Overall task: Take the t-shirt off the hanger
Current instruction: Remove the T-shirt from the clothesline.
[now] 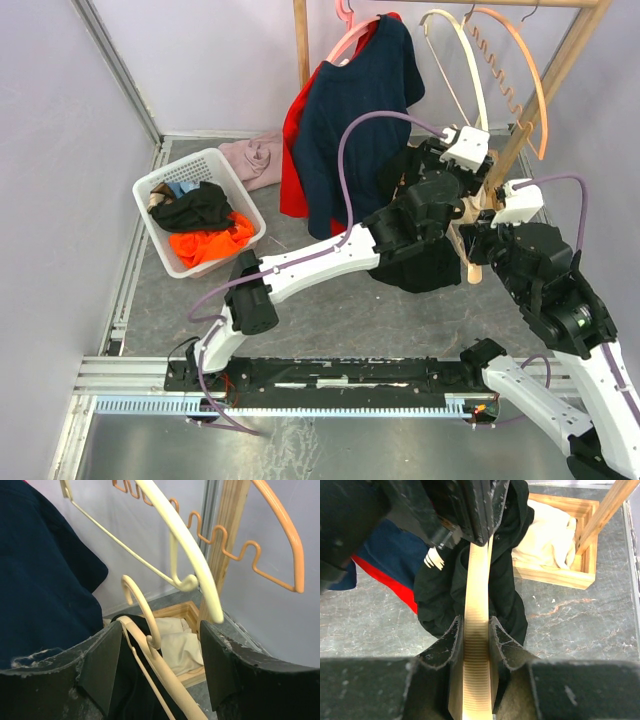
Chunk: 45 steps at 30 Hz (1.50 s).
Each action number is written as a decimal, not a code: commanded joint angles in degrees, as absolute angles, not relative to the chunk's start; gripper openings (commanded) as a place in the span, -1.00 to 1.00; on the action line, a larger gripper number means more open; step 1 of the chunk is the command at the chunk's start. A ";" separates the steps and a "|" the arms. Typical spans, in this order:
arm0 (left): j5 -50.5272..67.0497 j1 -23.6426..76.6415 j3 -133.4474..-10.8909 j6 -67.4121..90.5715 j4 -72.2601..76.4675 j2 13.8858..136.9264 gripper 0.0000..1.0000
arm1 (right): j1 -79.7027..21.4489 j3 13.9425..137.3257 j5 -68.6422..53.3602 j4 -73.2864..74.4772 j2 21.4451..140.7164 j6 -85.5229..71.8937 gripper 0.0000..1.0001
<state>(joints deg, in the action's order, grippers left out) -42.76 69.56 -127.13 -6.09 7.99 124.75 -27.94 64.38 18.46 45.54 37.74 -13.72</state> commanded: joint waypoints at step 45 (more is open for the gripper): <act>-31.57 57.26 -95.43 10.99 3.16 101.60 0.58 | -27.88 81.02 12.39 44.44 37.70 -11.79 -0.98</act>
<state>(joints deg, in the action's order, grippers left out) -34.02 57.10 -98.02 7.49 1.54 102.61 -27.94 78.67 12.08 49.12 37.01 -12.10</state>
